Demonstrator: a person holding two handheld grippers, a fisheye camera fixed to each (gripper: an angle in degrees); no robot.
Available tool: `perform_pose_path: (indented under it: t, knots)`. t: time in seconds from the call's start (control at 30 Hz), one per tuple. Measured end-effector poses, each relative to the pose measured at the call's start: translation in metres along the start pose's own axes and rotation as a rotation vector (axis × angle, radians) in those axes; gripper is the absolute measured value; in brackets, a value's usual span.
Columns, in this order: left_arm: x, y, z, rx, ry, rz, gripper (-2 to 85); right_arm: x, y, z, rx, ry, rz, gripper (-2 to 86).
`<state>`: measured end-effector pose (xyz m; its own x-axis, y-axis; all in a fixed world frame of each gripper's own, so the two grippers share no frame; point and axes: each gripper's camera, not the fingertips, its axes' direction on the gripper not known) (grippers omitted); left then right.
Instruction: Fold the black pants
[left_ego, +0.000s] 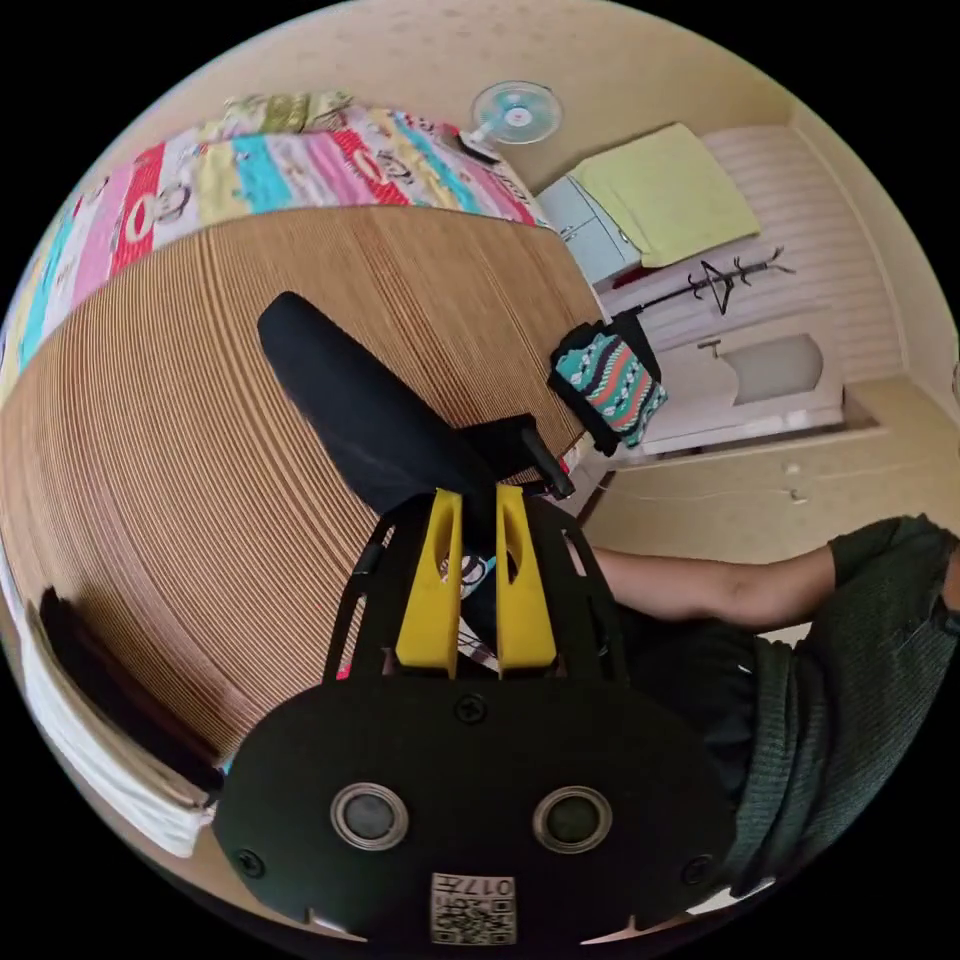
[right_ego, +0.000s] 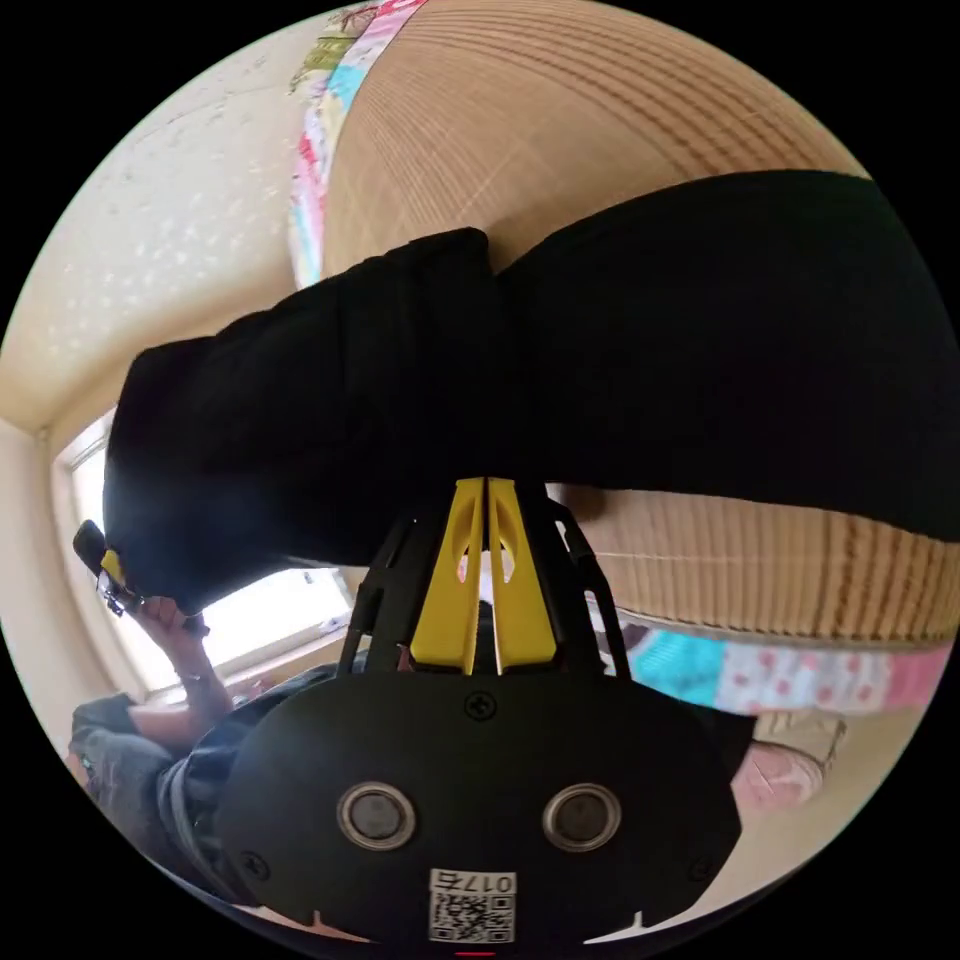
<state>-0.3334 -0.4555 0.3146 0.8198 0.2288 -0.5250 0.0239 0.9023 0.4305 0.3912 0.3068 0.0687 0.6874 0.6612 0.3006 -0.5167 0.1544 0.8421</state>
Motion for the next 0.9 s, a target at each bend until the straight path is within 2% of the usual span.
perform_pose_path:
  t: [0.07, 0.13, 0.23, 0.37, 0.47, 0.53, 0.63, 0.77, 0.8, 0.9]
  knots:
    - [0.038, -0.021, 0.007, -0.034, -0.076, 0.134, 5.7, 0.004, -0.006, -0.002, -0.019, -0.163, -0.028, 0.3]
    - [0.080, -0.043, 0.043, -0.071, -0.145, 0.267, 6.9, 0.017, -0.003, -0.018, 0.023, -0.218, -0.006, 0.3]
    - [0.106, -0.056, 0.096, -0.057, -0.069, 0.351, 6.6, 0.055, 0.013, -0.060, 0.087, -0.212, 0.102, 0.4]
    - [0.087, -0.056, 0.122, -0.103, 0.005, 0.269, 5.9, 0.112, 0.050, -0.128, 0.174, -0.147, 0.240, 0.4]
    - [0.023, -0.037, 0.127, -0.134, -0.053, 0.015, 8.2, 0.146, 0.076, -0.167, 0.220, -0.128, 0.297, 0.4]
    - [-0.046, -0.016, 0.136, -0.194, -0.072, -0.276, 13.4, 0.162, 0.090, -0.184, 0.244, -0.124, 0.332, 0.5]
    - [-0.116, 0.014, 0.157, -0.239, 0.084, -0.592, 17.9, 0.180, 0.104, -0.200, 0.287, -0.182, 0.365, 0.8]
    - [-0.153, 0.033, 0.175, -0.135, 0.288, -0.770, 18.4, 0.185, 0.099, -0.199, 0.331, -0.406, 0.322, 2.1]
    - [-0.156, 0.033, 0.187, -0.134, 0.388, -0.799, 18.1, 0.185, 0.097, -0.198, 0.336, -0.445, 0.317, 2.4]
    - [-0.152, 0.036, 0.182, -0.162, 0.341, -0.877, 16.2, 0.186, 0.083, -0.187, 0.353, -0.602, 0.298, 7.8]
